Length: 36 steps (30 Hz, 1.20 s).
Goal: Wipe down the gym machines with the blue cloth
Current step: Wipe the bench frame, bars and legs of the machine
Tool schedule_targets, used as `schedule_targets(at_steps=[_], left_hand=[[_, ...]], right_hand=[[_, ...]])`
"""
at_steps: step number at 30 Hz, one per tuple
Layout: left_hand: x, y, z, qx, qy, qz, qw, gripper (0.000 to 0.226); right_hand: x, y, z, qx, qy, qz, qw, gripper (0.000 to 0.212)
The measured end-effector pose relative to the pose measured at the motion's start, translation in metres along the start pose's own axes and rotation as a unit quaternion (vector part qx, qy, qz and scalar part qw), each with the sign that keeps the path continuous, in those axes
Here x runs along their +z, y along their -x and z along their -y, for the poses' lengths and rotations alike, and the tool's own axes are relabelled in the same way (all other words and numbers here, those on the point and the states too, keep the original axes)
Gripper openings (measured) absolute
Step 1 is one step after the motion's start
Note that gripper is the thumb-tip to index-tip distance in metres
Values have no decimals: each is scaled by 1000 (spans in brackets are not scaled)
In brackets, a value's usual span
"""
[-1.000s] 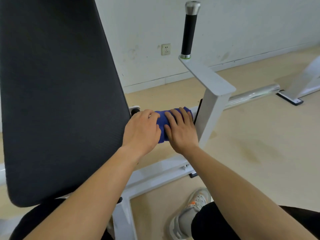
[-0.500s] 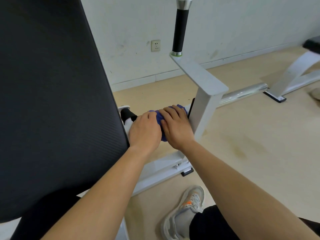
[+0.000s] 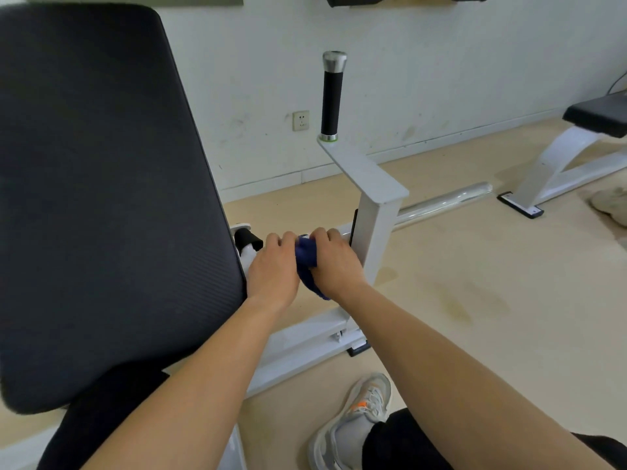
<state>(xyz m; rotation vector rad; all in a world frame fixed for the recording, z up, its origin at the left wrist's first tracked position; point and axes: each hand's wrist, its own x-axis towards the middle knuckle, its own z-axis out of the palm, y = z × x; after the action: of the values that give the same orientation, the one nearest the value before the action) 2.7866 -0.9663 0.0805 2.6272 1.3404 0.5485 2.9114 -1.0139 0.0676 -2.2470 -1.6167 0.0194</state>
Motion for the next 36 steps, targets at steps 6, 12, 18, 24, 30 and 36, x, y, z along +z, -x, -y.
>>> schedule_targets(at_steps=[6, 12, 18, 24, 30, 36], left_hand=[[-53, -7, -18, 14, 196, -45, 979, 38], [-93, -36, -67, 26, 301, -115, 946, 12], [-98, -62, -85, 24, 296, -81, 951, 7], [-110, -65, -107, 96, 283, -15, 954, 23], [-129, -54, -104, 127, 254, -18, 959, 23], [-135, -54, -79, 71, 181, -44, 980, 21]], right_hand=[[-83, 21, 3, -25, -72, -37, 996, 35], [-175, 18, -29, 21, -206, -70, 976, 50], [-189, -3, -70, 100, -134, -42, 985, 29], [-181, -8, -72, 26, -99, 24, 995, 58], [-183, 1, -50, -30, -156, 47, 986, 23], [-190, 18, -57, 2, -203, 66, 977, 31]])
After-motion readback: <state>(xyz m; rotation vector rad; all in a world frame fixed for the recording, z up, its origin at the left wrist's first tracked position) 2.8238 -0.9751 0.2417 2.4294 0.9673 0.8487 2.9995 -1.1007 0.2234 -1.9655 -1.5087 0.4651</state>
